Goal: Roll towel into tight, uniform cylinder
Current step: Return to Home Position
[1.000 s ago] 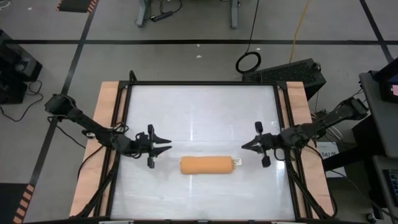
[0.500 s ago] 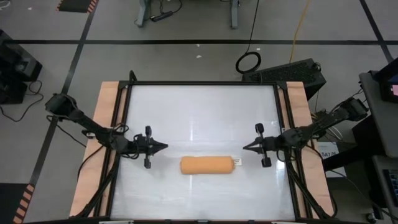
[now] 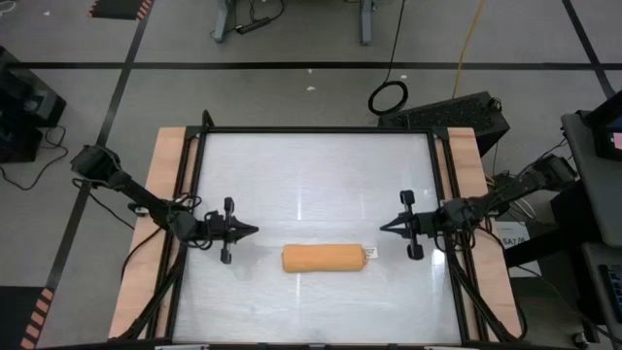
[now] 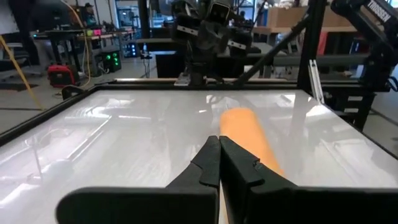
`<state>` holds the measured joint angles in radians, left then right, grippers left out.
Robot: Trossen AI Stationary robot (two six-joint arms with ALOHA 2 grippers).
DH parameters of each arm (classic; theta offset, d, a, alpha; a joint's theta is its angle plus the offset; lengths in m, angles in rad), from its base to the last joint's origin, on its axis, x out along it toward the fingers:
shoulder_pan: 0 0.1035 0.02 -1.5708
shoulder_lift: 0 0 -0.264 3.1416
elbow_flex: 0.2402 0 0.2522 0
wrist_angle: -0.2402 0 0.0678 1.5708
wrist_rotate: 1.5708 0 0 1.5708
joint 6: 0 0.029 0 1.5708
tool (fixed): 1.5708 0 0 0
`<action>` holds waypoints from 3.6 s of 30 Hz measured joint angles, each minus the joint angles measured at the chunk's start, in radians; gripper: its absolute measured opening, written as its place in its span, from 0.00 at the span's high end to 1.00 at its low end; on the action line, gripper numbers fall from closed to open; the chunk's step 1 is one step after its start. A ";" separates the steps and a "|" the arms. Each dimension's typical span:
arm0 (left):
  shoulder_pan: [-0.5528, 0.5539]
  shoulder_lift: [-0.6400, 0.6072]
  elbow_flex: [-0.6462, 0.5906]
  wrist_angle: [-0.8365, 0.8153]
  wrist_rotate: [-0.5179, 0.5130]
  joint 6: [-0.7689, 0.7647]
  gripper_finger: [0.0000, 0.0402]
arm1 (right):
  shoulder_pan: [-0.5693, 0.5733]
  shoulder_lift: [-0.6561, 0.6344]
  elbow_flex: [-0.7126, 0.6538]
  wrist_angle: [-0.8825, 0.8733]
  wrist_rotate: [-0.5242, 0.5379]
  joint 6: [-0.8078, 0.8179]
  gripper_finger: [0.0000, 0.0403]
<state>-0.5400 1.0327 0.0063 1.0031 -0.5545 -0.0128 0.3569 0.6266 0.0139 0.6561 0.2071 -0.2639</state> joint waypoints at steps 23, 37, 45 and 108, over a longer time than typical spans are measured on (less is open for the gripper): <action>0.043 -0.059 -0.001 0.008 -0.052 0.048 0.99 | -0.280 -0.039 0.000 -0.022 -0.025 0.012 1.00; -0.063 -0.097 -0.002 -0.067 -0.143 0.049 0.99 | -0.194 -0.376 0.000 -0.376 -0.203 0.102 1.00; 0.094 -0.119 -0.002 -0.047 0.161 0.078 0.99 | -0.185 -0.512 0.000 -0.532 -0.205 0.103 1.00; 0.397 -1.033 0.035 -1.087 0.601 0.098 0.99 | -0.186 -0.625 0.000 -0.586 -0.157 0.093 1.00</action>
<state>-0.1432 0.0002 0.0410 -0.0841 0.0464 0.0849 0.1711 0.0013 0.0143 0.0705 0.0502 -0.1709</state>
